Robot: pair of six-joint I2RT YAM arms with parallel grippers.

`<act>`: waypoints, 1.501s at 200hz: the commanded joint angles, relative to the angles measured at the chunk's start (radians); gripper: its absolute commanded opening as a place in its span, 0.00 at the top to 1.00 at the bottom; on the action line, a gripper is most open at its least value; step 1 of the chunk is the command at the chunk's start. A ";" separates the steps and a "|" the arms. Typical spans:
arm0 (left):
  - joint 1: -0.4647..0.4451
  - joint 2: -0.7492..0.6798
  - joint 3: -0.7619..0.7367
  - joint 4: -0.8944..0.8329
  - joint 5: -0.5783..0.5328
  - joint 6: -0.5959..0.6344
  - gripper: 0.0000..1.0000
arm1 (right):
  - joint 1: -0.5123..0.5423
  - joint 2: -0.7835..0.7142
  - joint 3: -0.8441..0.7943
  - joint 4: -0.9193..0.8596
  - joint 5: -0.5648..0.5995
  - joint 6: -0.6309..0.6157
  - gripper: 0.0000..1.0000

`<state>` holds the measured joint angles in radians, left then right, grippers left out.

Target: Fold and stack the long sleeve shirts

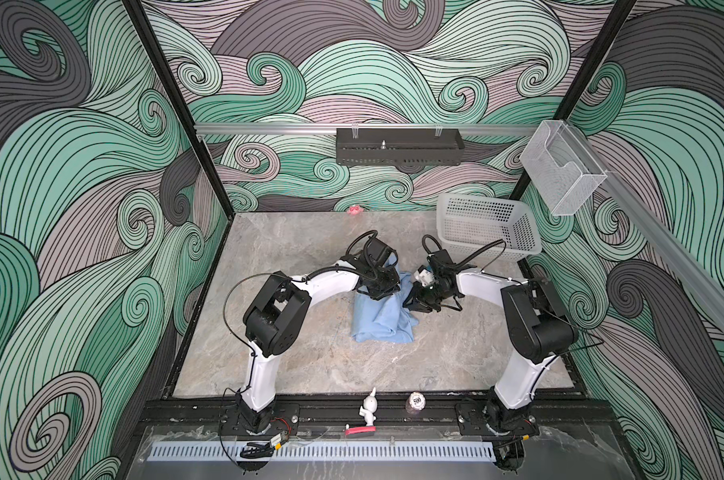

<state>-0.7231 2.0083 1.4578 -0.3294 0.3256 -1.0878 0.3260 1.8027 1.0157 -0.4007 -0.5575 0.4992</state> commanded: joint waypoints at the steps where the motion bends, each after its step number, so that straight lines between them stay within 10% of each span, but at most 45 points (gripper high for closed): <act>1: -0.004 0.043 0.027 -0.045 -0.008 0.019 1.00 | -0.008 -0.048 -0.019 -0.002 -0.006 0.017 0.72; 66: 0.002 0.067 0.043 -0.064 -0.023 0.043 1.00 | -0.053 -0.136 -0.068 -0.031 0.034 0.031 0.55; 169: -0.020 0.103 0.103 -0.083 -0.001 0.053 1.00 | -0.071 -0.025 -0.121 0.068 -0.025 0.050 0.75; 300: -0.054 0.105 0.183 -0.148 -0.009 0.106 1.00 | -0.071 -0.027 -0.116 0.068 -0.037 0.046 0.76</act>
<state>-0.7635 2.1193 1.5909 -0.4355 0.3210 -1.0103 0.2550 1.7668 0.9024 -0.3325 -0.5884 0.5430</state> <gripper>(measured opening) 0.060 0.236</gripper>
